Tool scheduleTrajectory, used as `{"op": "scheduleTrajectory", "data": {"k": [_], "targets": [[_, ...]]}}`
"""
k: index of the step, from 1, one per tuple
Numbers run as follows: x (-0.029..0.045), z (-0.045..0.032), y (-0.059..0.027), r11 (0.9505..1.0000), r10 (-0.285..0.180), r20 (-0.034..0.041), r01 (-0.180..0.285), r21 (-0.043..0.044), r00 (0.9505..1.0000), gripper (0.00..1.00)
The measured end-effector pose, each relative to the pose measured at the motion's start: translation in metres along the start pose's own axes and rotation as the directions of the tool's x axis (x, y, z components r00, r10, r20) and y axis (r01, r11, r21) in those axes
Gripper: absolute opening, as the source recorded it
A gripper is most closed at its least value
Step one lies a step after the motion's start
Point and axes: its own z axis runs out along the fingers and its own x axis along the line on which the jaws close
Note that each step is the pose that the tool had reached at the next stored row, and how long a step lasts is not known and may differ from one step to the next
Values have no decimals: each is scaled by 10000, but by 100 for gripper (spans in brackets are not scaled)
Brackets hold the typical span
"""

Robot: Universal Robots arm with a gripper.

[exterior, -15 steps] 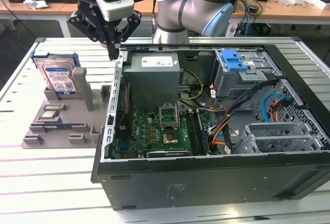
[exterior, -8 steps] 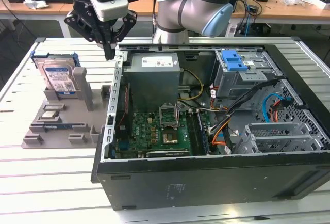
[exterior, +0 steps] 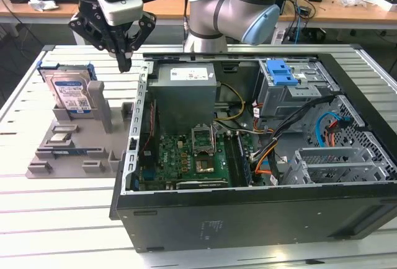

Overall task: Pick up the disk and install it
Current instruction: 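Reach for the disk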

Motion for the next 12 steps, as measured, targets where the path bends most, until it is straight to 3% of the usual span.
{"op": "scheduleTrajectory", "data": {"k": [6,12], "targets": [[232,-3,-15,10000,0,0,0,3,10000,10],[370,-4,-24,10000,0,0,0,3,10000,10]]}}
